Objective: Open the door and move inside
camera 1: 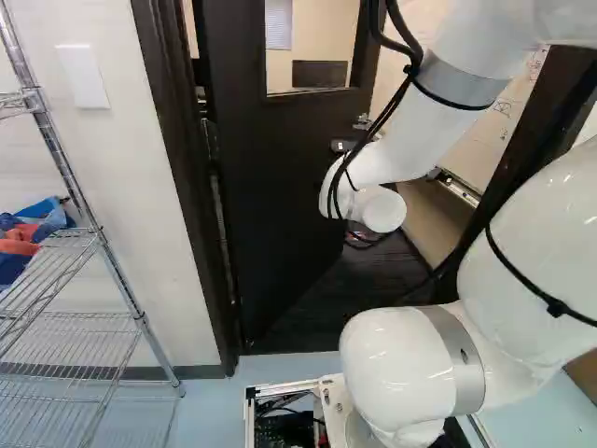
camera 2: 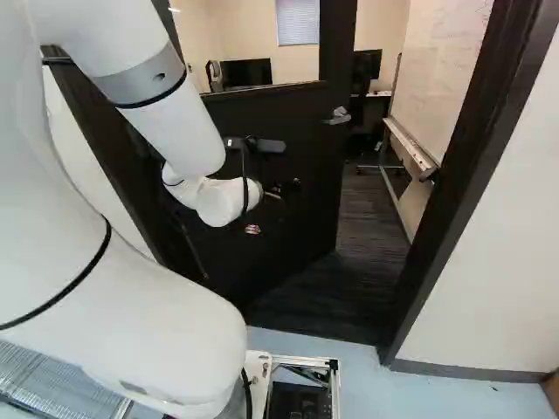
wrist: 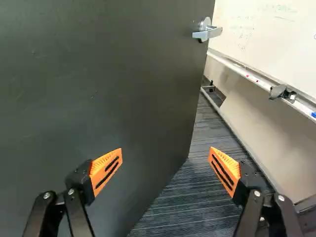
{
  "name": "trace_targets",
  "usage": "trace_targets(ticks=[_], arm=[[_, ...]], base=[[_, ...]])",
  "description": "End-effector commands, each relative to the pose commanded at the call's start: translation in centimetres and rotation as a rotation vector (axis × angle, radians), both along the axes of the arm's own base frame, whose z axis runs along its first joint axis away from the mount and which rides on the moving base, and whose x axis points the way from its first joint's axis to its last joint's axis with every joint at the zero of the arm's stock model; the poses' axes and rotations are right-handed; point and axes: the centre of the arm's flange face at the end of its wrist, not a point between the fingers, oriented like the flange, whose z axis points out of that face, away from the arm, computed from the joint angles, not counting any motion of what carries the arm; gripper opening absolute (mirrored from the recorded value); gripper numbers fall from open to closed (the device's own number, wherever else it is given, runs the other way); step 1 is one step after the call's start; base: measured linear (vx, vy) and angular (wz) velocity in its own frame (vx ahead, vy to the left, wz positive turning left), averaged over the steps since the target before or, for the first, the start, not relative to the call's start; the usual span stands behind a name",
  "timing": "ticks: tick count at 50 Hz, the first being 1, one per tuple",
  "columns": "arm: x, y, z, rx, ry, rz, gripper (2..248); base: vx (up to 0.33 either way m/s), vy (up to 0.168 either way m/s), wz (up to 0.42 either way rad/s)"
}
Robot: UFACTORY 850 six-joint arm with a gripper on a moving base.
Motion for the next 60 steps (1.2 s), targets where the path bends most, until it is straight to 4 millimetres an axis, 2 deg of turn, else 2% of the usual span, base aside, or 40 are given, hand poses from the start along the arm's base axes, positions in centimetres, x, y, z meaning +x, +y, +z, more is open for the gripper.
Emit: trace_targets(ticks=[35, 60], arm=[[0.0, 0.0, 0.0, 0.0, 0.0, 0.0, 247], [1.8, 0.4, 0.1, 0.0, 0.004, 0.015, 247]], base=[[0.095, 0.035, -0.003], [0.011, 0.004, -0.001]])
